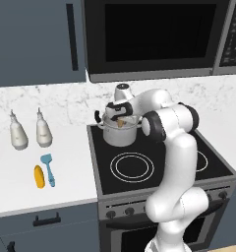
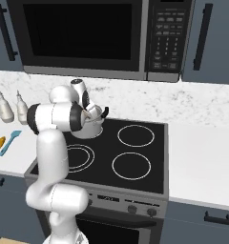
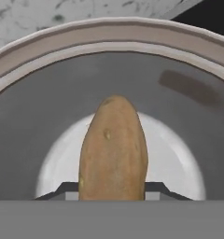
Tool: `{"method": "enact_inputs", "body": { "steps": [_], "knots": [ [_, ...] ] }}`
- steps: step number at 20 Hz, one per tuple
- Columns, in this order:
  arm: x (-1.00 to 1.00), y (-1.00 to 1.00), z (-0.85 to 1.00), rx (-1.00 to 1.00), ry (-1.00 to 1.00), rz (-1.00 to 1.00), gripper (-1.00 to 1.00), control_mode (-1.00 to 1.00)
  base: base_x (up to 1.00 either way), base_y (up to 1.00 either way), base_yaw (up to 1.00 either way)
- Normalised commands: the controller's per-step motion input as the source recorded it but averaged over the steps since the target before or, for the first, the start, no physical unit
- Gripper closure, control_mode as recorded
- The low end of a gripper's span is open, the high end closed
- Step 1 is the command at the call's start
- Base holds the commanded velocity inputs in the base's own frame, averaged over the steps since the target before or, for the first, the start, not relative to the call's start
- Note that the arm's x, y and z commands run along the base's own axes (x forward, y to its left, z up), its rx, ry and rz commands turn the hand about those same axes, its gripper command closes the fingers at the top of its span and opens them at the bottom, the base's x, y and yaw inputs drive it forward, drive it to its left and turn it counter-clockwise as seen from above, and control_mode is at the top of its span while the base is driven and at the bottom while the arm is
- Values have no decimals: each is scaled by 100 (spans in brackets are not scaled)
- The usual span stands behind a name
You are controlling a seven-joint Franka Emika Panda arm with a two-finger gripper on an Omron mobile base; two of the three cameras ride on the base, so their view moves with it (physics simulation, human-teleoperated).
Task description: Put the sweet potato and corn in the pot. Retrieve the spatula and lightly stir the vegetables in the pot.
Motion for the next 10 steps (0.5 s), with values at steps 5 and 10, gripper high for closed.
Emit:
{"method": "enact_inputs", "body": {
  "steps": [5, 10],
  "knots": [
    [0, 0, 0, 0, 0, 0, -100, -100, 0, 0, 0],
    [3, 4, 0, 0, -4, 0, -100, -100, 0, 0, 0]
  ]
}}
